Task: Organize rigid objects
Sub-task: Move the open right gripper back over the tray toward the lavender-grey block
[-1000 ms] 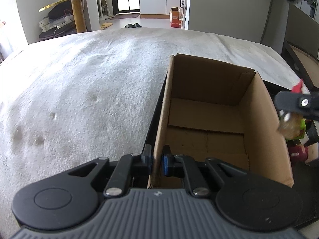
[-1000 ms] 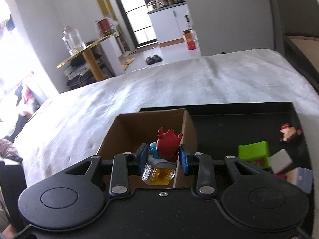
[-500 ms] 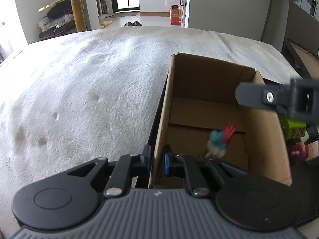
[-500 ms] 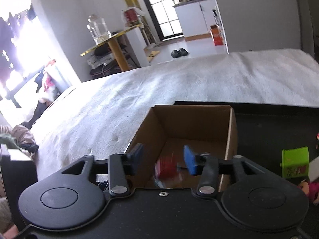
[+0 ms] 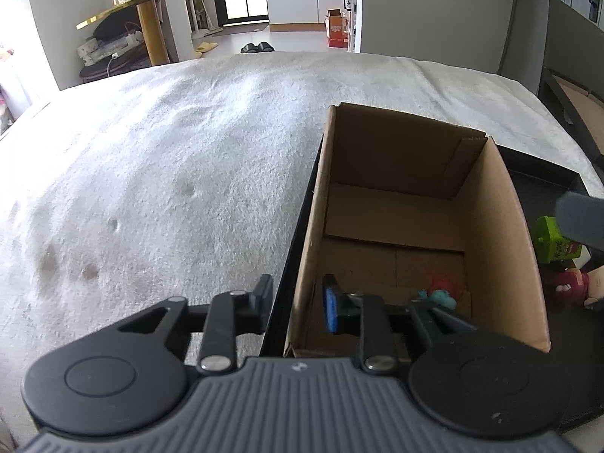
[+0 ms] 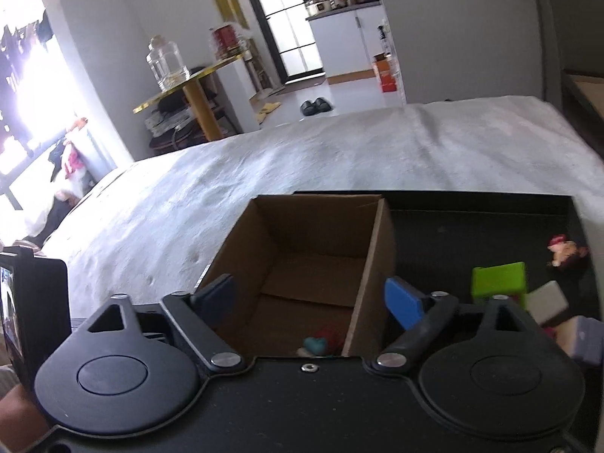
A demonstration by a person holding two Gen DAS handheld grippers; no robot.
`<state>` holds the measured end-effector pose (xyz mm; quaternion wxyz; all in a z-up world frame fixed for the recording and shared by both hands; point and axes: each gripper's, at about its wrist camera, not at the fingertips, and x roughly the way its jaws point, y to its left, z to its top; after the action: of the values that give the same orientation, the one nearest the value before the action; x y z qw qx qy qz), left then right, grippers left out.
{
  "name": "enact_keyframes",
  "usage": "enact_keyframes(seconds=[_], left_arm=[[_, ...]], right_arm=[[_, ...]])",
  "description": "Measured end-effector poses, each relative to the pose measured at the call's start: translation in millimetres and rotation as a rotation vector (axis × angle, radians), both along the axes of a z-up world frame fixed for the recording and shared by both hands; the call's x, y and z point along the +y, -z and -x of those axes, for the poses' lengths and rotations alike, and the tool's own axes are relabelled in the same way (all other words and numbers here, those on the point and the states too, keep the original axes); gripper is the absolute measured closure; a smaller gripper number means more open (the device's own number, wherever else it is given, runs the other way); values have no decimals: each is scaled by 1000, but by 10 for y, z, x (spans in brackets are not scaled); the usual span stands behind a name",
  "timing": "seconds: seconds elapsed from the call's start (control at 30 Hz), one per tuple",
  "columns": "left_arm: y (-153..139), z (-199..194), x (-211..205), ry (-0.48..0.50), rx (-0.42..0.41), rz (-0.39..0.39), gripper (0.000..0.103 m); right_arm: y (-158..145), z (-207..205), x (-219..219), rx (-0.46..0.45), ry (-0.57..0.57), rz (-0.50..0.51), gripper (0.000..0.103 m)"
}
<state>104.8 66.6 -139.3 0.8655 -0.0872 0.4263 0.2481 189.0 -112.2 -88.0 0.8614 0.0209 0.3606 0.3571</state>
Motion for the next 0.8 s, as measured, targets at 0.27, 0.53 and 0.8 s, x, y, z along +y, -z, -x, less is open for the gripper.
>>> enact_keyframes(seconds=[0.27,0.53,0.8], left_arm=[[-56,-42,-97,-6,7,-32,38],[-67,-143,-230,-2,30,-78,29],[-78,-237,-295,-48,34,-135,27]], right_arm=[[90,-22,-233,-60,122,72,4],[229,-119,-481,-55,189,133,0],[458,-368,-909,32,321,176,21]])
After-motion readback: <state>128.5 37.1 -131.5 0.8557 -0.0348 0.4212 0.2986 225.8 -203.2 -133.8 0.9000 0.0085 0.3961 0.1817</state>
